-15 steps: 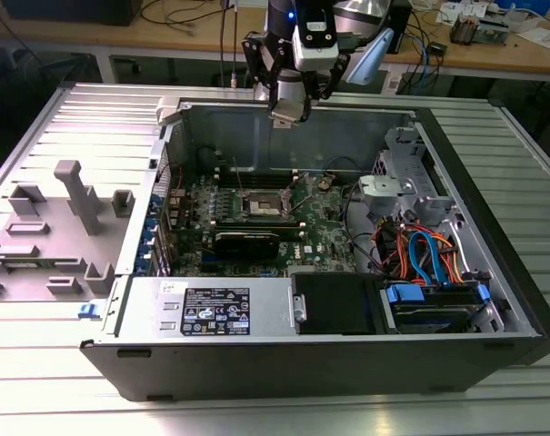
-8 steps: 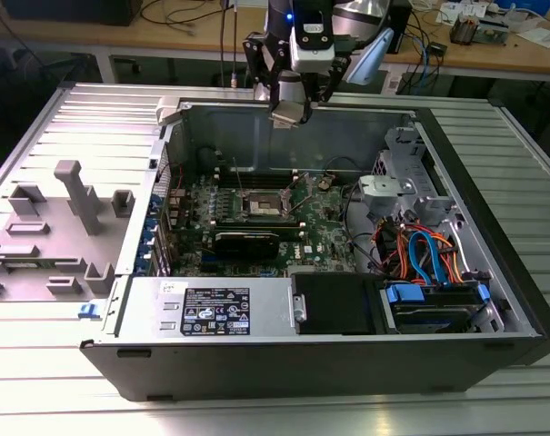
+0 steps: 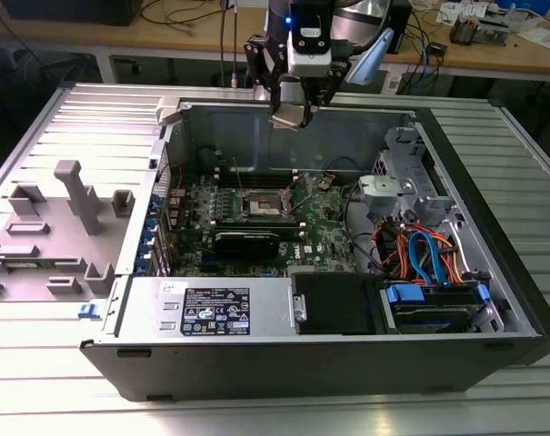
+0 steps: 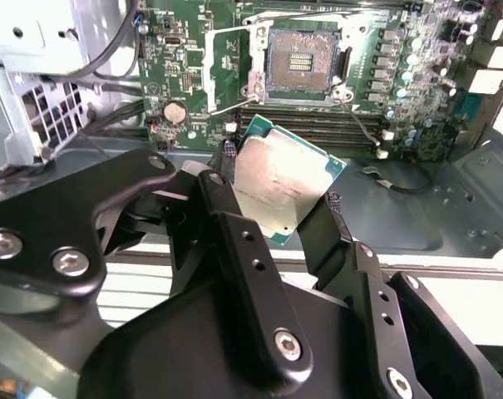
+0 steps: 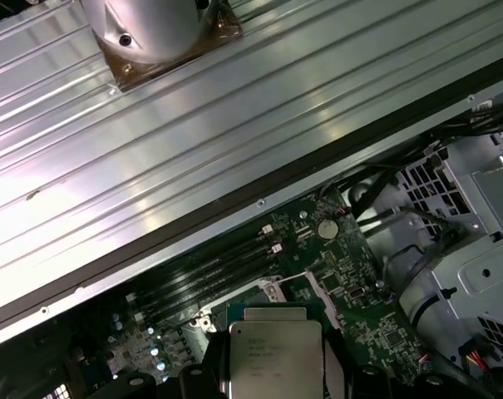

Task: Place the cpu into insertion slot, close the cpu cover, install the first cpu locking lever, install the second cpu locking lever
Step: 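Place the cpu into insertion slot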

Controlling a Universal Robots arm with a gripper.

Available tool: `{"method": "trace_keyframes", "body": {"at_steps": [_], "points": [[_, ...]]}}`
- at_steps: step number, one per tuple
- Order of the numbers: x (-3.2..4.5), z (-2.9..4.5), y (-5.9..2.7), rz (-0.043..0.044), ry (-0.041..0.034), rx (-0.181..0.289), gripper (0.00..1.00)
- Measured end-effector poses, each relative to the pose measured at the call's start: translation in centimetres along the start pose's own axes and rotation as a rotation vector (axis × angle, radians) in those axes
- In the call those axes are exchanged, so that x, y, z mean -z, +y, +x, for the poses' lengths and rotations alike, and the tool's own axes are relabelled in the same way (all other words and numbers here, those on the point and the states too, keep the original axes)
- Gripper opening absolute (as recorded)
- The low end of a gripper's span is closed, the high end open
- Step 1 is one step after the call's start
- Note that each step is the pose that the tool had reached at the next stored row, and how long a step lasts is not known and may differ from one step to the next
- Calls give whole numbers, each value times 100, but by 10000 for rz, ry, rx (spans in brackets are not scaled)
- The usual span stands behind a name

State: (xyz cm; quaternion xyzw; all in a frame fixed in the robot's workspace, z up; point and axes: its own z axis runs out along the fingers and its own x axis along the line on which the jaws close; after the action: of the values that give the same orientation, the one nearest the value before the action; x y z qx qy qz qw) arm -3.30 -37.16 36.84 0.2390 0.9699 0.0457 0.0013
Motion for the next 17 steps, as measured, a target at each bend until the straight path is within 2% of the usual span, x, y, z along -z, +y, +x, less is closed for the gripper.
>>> {"method": "trace_keyframes", "body": {"at_steps": [2,11,17], "points": [[-2,0,0,-3,-11,-133,55],[-4,0,-2,-8,-17,-197,55],[-11,0,-4,-14,-64,-716,55]]}}
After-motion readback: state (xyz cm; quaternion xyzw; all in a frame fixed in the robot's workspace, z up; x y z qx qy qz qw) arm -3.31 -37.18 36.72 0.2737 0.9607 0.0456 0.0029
